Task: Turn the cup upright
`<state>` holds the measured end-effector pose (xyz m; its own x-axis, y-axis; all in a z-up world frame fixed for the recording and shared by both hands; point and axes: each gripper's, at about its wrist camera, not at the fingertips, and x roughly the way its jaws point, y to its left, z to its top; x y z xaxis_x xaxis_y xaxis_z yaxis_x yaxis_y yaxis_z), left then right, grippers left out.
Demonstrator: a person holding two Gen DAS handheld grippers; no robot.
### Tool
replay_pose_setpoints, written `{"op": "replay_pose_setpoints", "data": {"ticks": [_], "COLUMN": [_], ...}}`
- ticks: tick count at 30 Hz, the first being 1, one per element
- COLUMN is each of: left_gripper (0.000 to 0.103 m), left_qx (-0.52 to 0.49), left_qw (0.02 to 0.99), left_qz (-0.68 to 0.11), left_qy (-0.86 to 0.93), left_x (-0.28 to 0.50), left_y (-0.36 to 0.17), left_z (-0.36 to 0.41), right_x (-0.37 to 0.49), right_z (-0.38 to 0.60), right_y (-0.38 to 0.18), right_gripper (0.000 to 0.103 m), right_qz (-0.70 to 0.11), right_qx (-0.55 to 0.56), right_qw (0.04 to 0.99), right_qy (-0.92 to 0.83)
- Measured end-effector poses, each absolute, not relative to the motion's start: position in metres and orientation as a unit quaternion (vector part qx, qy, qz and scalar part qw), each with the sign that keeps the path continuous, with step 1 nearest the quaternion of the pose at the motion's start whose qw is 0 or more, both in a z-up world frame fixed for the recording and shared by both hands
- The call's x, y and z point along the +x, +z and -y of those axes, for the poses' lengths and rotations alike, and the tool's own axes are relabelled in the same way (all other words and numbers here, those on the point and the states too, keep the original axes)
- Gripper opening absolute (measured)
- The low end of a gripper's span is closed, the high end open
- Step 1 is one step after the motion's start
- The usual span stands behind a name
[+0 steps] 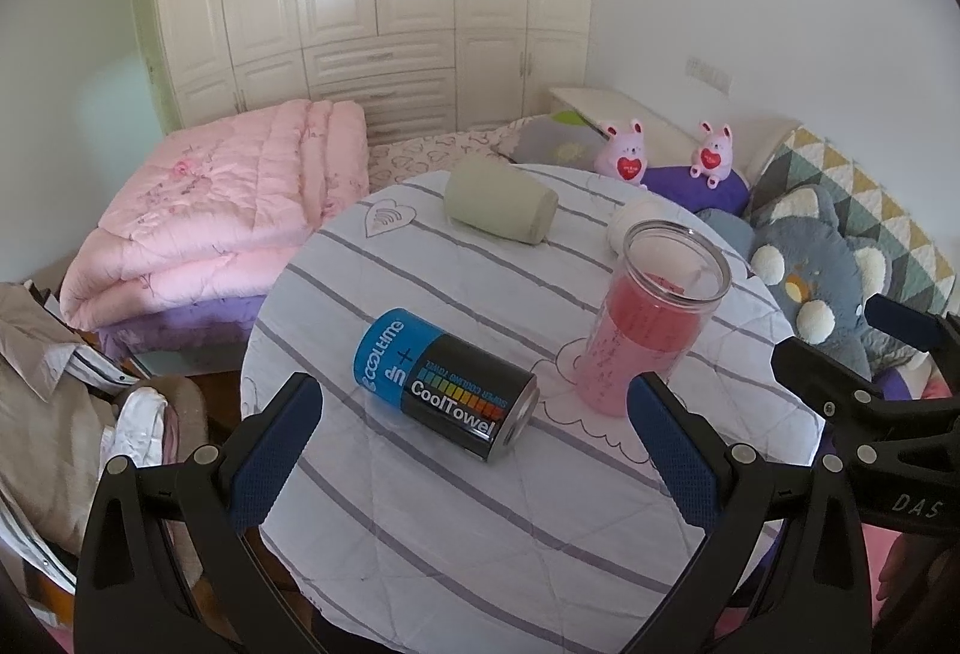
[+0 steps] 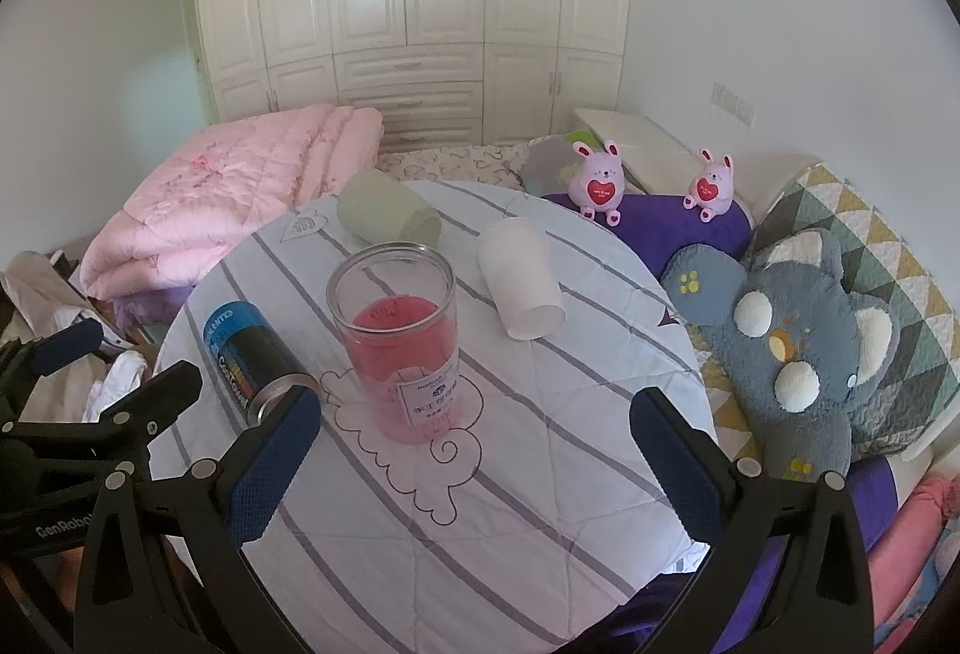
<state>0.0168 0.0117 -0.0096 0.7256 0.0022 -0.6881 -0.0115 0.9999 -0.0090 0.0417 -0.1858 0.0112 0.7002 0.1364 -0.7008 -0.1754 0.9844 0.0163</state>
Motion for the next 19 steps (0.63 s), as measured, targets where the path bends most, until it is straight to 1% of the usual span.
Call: {"op": "replay_pose_setpoints", "data": {"ticks": [10, 19], "left_gripper": [0.103, 0.103], "left_qx": [-0.003, 0.000], "left_qw": [0.930, 0.918], "left_qz": [-0.367, -0.396], "left_qy": [-0.005, -0.008], "left_x": [0.022, 0.042], "left_y": [-0.014, -0.024], "left_z": [-0.012, -0.017], "right_x": [0.055, 0.093], "right_z": [0.188, 0.185], "right_y": [-0.004, -0.026], "right_gripper": [0.103, 0.103], "right_qz": [-0.400, -0.431], "right_qx": [-0.031, -0.044], "right_qw": [0.914, 0.901], "right_qy": [0.062, 0.023]}}
